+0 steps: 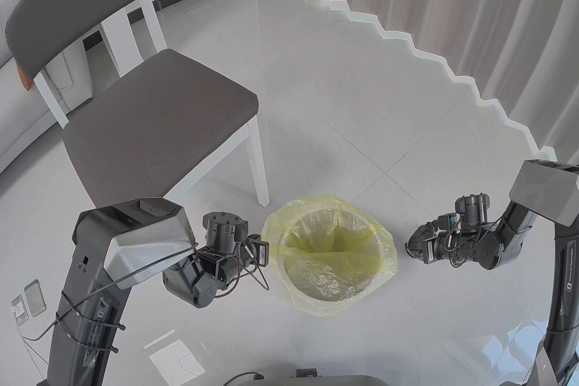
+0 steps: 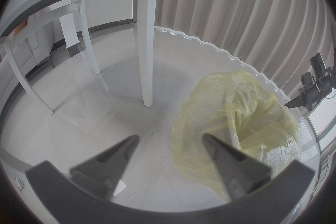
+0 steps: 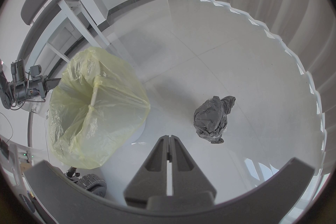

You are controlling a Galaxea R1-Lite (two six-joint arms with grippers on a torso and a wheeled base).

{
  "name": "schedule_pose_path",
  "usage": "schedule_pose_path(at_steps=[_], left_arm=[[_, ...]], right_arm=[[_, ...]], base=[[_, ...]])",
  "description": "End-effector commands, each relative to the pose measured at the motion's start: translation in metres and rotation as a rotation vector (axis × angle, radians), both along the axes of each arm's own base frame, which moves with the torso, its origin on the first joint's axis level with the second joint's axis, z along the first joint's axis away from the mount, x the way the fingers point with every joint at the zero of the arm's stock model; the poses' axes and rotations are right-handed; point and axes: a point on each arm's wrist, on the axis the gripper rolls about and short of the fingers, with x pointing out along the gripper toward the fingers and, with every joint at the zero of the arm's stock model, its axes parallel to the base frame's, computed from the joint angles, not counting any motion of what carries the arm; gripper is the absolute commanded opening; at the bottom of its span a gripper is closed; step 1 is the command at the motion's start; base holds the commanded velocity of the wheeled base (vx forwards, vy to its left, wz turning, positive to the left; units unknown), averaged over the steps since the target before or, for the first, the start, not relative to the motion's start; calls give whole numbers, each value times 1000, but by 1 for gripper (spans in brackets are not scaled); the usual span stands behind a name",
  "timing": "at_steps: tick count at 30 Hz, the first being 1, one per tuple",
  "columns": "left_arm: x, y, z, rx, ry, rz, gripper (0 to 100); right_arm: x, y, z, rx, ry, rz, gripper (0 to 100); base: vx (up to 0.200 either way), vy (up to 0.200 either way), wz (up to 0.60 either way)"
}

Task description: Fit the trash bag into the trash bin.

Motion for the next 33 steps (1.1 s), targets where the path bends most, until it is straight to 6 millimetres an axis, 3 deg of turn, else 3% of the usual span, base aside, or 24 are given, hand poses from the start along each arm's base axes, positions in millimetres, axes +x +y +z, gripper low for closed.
schedule_pose_path(at_steps=[1,7,15,22,27,33], left_arm=[[0,1,-6,7,11,5,0],[1,5,-7,14,8,28,0],[-19,36,31,-48,-42,75,0],[-42,19,41,-82,-95,-10,0],[-53,13,49,-81,-98,-34,0],[-70,17,66,-82,-126,-52,0]], right_arm=[[1,0,-1,1,-2,1,0],[-1,4,0,4,2,10,0],[-35,22,5,41,-50,95,0],[-45,46,15,65,-161,165,0],[-47,85,25,100,-183,255,0],[-28,118,31,135,-200,299,0]], base=[[0,0,0],[0,0,0],[0,0,0],[0,0,0],[0,0,0],[0,0,0]])
